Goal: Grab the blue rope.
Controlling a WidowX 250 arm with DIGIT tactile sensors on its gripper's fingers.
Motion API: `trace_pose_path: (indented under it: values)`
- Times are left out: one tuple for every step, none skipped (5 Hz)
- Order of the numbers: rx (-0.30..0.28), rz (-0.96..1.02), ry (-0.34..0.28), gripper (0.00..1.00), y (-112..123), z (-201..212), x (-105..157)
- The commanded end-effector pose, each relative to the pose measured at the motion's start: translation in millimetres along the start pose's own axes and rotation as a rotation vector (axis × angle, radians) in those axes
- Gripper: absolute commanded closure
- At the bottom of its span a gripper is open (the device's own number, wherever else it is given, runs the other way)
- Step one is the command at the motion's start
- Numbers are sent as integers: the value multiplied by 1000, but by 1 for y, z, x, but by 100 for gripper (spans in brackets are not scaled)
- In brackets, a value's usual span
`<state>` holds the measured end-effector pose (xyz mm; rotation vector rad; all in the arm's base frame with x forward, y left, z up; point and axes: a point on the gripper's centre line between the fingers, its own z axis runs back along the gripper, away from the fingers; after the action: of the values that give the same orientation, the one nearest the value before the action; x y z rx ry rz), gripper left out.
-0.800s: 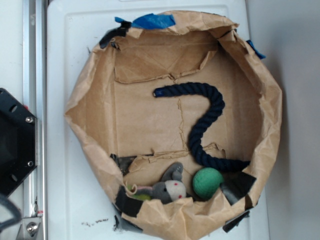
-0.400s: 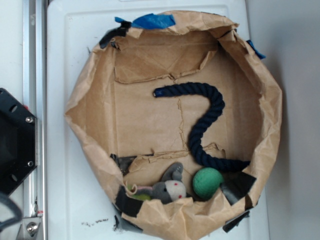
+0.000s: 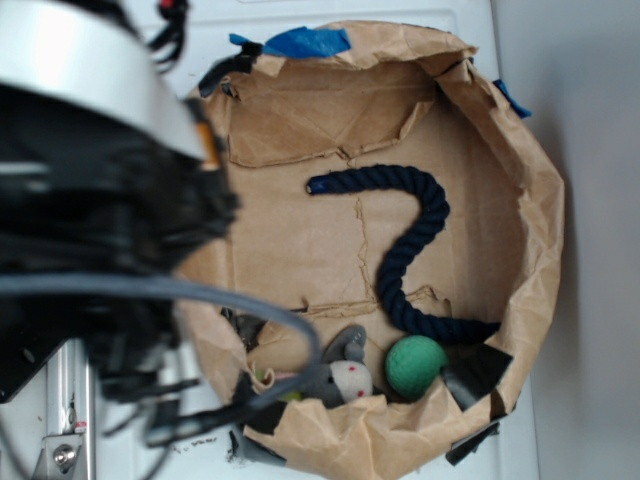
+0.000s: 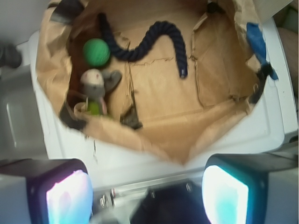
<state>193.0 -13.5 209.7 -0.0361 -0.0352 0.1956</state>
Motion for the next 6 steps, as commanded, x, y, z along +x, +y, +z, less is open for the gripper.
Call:
trace_pose_path:
  values:
    - [-80, 259, -127, 0, 15, -50, 49]
    - [-102, 286, -195, 0, 18, -72, 62]
    - [-96, 370, -255, 0, 16, -96, 76]
    - [-75, 402, -266, 0, 9, -112, 84]
    - [-52, 431, -251, 0, 11, -132, 92]
    - [-30, 426, -260, 0, 10, -143, 100]
